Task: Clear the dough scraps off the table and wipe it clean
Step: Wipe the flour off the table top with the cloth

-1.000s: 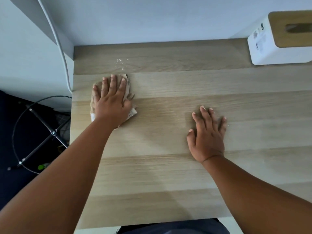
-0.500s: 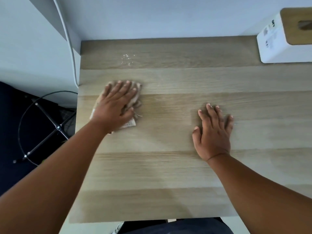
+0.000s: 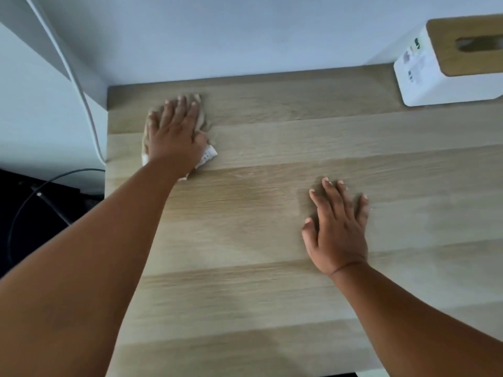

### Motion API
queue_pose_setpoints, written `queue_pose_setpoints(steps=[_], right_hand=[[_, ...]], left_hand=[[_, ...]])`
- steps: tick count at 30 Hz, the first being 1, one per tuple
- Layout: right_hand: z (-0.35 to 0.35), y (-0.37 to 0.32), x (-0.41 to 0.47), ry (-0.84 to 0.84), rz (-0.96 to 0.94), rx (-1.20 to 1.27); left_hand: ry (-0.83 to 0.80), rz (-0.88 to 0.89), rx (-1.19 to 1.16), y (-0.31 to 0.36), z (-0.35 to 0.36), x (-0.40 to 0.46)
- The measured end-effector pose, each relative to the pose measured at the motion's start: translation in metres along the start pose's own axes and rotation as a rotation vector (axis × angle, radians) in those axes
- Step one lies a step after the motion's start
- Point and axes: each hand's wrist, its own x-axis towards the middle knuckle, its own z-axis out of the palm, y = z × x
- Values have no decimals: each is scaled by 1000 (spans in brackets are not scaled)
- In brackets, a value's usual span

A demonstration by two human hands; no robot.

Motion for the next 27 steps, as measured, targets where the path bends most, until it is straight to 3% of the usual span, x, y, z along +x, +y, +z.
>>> queue_pose_setpoints(steps=[3, 5, 9, 14, 16, 18, 23, 27], right_hand=[[0, 0, 0, 9, -3, -1], [1, 0, 0, 10, -11, -7], [1, 1, 0, 11, -11, -12], [1, 0, 0, 11, -8, -1], [1, 0, 1, 10, -8, -2], [1, 0, 0, 3, -9, -2], [1, 0, 0, -3, -2, 2], [1, 1, 0, 2, -5, -3]], left_hand=[[20, 196, 43, -24, 4, -28], [41, 186, 49, -56, 1, -29], [91, -77, 58, -88, -5, 0], [131, -433, -58, -44, -3, 38], [92, -470, -96, -25, -5, 49], [45, -361, -54, -7, -2, 50], [11, 176, 20, 21, 9, -10], [48, 295, 48, -20, 16, -48]])
